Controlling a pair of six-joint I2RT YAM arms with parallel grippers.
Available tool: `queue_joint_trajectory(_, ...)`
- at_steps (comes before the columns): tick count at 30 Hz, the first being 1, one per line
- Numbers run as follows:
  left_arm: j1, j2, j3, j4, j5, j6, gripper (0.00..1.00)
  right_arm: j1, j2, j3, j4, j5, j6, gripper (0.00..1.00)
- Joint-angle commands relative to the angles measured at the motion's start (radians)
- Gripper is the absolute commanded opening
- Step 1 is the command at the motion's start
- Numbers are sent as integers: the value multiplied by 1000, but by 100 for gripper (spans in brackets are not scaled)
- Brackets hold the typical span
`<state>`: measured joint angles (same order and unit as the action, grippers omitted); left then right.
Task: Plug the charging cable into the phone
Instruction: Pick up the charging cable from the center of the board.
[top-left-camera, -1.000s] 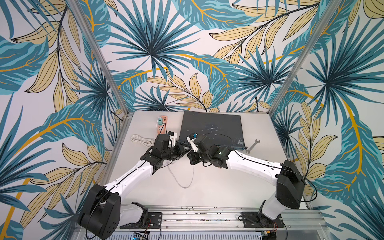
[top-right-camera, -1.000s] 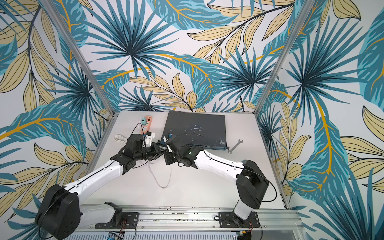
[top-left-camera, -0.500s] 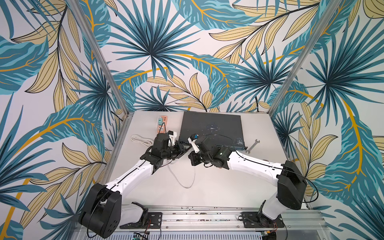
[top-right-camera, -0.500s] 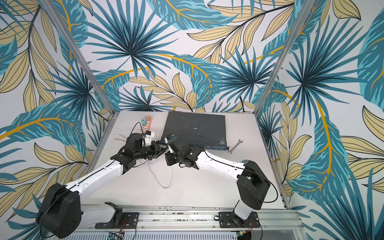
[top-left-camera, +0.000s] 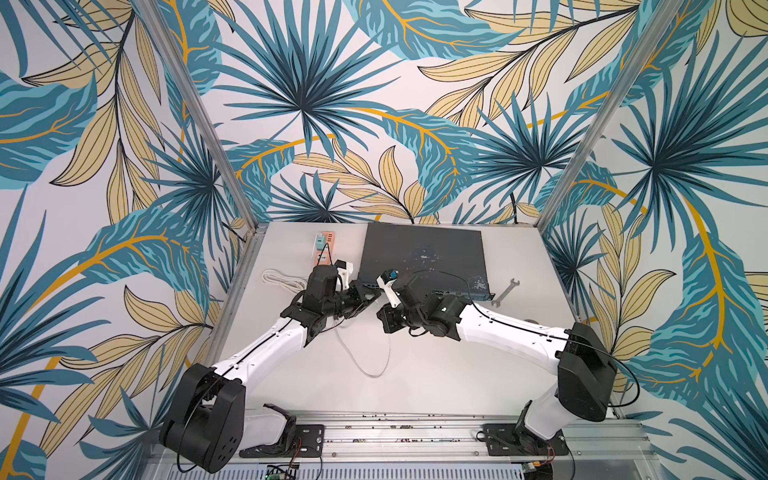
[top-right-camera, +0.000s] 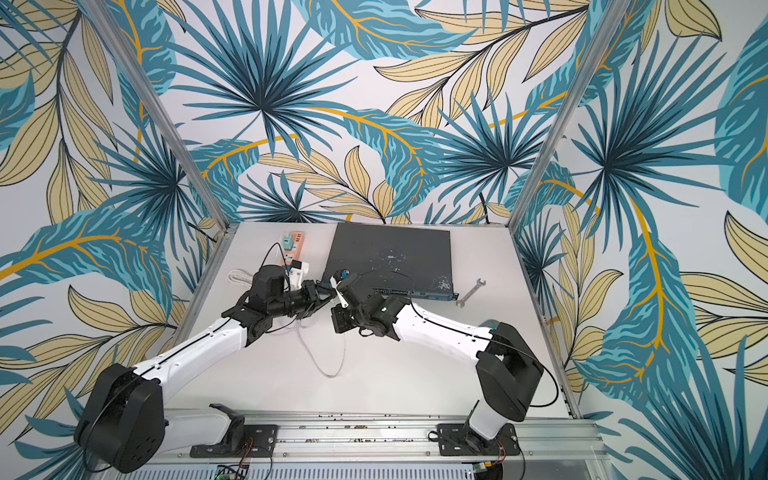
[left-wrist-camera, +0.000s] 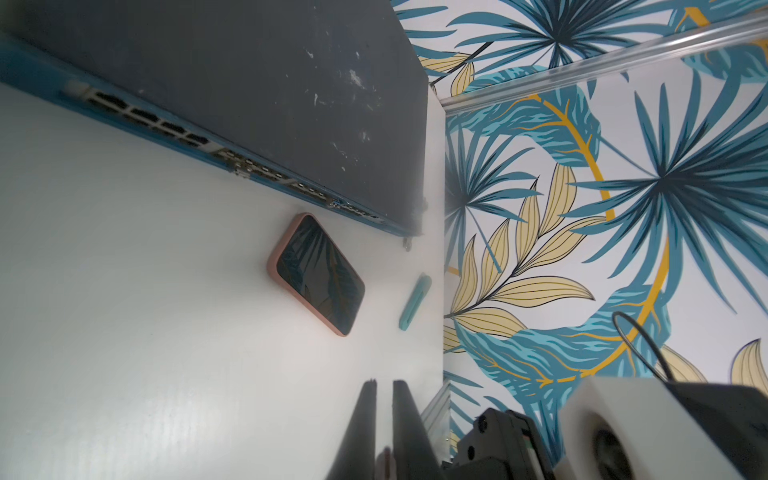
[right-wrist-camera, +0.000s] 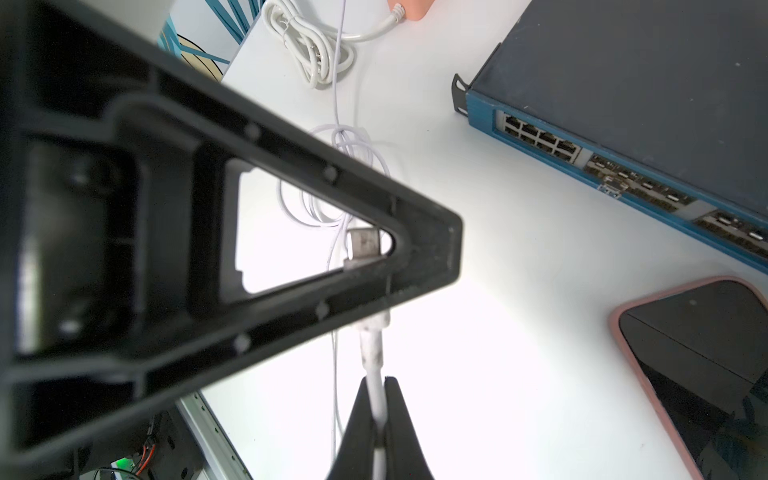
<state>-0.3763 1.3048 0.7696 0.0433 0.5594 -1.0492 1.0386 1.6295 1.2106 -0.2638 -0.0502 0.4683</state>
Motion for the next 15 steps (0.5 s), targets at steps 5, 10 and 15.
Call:
queue_joint_trajectory(5,6,14,39,4,17,29,0,0,-21,-13,21,-18,1,7)
queue_joint_trajectory(10,6,3,32,0,22,40,0,-15,-6,13,19,-23,-12,28)
queue_joint_trajectory(15,7,-8,34,-26,23,57,0,-36,3,45,11,-26,-35,27)
